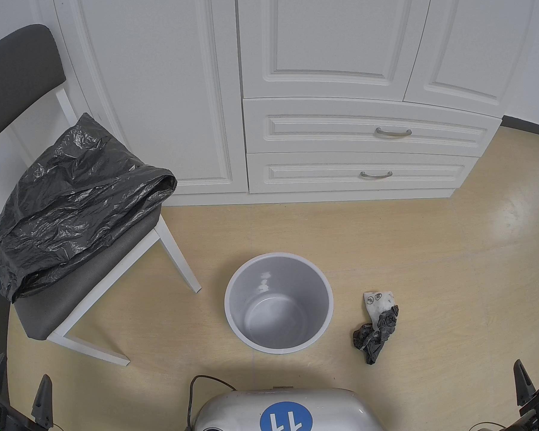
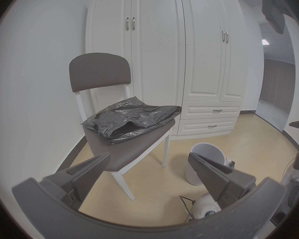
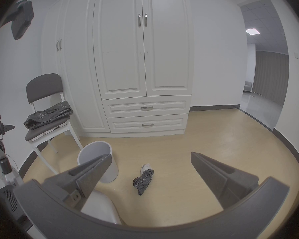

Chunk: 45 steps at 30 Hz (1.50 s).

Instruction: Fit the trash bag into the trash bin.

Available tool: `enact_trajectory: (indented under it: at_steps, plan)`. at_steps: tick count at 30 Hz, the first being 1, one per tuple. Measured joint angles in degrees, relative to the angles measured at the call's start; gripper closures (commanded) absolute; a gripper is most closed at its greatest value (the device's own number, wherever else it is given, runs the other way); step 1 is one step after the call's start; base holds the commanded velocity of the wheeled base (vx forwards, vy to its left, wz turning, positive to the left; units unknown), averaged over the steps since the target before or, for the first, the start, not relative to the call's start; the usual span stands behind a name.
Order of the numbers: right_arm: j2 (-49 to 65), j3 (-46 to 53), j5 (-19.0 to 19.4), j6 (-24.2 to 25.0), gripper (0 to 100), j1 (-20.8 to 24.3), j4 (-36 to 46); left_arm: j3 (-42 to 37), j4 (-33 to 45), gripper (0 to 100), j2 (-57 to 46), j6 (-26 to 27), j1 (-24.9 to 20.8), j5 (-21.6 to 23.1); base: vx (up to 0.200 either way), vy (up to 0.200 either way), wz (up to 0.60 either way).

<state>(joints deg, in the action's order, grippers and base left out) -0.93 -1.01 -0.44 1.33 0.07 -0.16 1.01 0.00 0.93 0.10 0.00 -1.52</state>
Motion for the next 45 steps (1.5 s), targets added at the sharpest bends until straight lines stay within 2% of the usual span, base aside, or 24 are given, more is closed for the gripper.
enact_trajectory:
  at_steps: [18,26,33,37,41,45]
  plan:
    - [0.0,0.0,0.0,0.0,0,0.0,0.0,0.0,0.0,0,0.0,-0.1,0.0,-0.1,0.0,0.0,0.0]
    - [0.0,0.0,-0.2,-0.7,0,-0.1,0.0,0.0,-0.4,0,0.0,2.5,0.1,2.5,0.0,0.0,0.0]
    - [0.0,0.0,1.2,-1.9,0,-0.1,0.0,0.0,-0.5,0,0.0,1.5,0.2,2.2,0.0,0.0,0.0]
    - [0.0,0.0,1.2,-1.1,0,-0.1,-0.1,0.1,-4.6,0,0.0,0.8,0.2,2.3,0.0,0.0,0.0]
    - [0.0,-1.0,2.5,-1.1,0,-0.1,-1.5,3.9,-9.5,0,0.1,-0.7,-0.1,3.0,0.0,0.0,0.0]
    - [-1.5,-6.8,4.8,-0.7,0,-0.1,-1.5,9.2,-7.6,0,1.8,-0.5,-0.8,3.3,0.0,0.0,0.0]
